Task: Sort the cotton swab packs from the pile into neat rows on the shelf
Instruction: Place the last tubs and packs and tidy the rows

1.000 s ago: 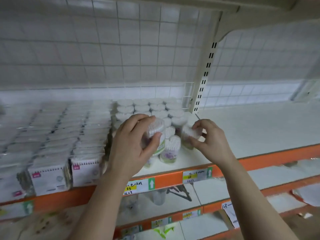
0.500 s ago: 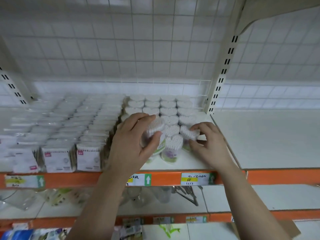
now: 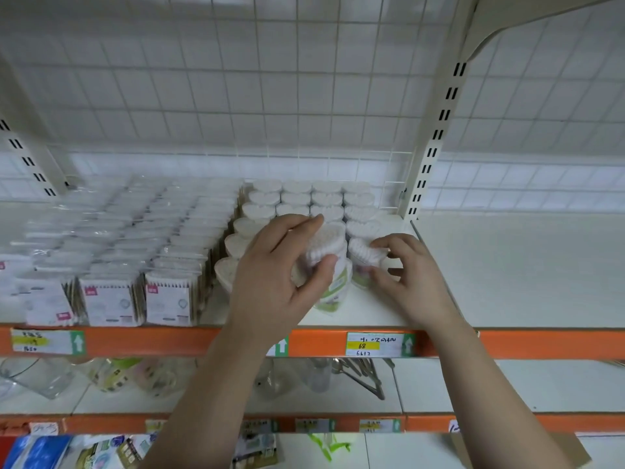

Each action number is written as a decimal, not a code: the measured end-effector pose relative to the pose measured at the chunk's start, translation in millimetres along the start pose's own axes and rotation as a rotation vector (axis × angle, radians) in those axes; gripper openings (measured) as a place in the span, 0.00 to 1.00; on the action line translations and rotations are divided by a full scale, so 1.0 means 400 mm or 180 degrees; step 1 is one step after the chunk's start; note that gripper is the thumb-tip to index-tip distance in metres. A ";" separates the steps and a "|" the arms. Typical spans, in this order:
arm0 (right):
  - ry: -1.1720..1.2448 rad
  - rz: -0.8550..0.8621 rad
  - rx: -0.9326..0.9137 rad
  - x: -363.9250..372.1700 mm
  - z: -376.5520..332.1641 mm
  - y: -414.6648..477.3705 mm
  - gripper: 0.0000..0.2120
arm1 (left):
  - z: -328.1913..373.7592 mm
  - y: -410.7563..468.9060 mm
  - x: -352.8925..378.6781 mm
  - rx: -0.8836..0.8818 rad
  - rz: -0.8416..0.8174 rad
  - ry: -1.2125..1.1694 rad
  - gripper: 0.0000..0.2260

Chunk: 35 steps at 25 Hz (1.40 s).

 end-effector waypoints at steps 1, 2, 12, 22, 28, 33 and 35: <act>0.0031 0.0004 0.0027 -0.011 0.002 -0.005 0.17 | 0.015 0.001 0.014 0.0017 -0.0049 -0.0050 0.20; 0.0041 0.0028 0.0056 -0.022 0.005 -0.010 0.17 | 0.028 0.002 0.028 0.0034 -0.0099 -0.0093 0.21; -0.0309 0.0255 0.0270 -0.101 0.044 -0.067 0.12 | 0.069 -0.022 0.184 0.0199 -0.0371 0.0405 0.24; -0.0257 0.0276 0.0291 -0.109 0.053 -0.059 0.11 | 0.026 -0.063 0.222 0.0259 -0.0395 0.0948 0.25; -0.0280 0.0227 0.0277 -0.096 0.055 -0.051 0.12 | 0.012 -0.067 0.217 0.0272 -0.0234 0.0991 0.23; -0.0308 0.0288 0.0259 -0.099 0.049 -0.041 0.11 | 0.014 -0.046 0.235 0.0065 -0.0374 0.1176 0.24; -0.0320 0.0336 0.0238 -0.100 0.043 -0.036 0.11 | 0.017 -0.042 0.237 0.0036 -0.0437 0.1239 0.24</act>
Point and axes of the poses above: each hand's wrist, its own y-axis towards the middle knuckle, its own x-axis out of the palm, z = x × y, the point moved 1 cm from there along y, towards the middle knuckle
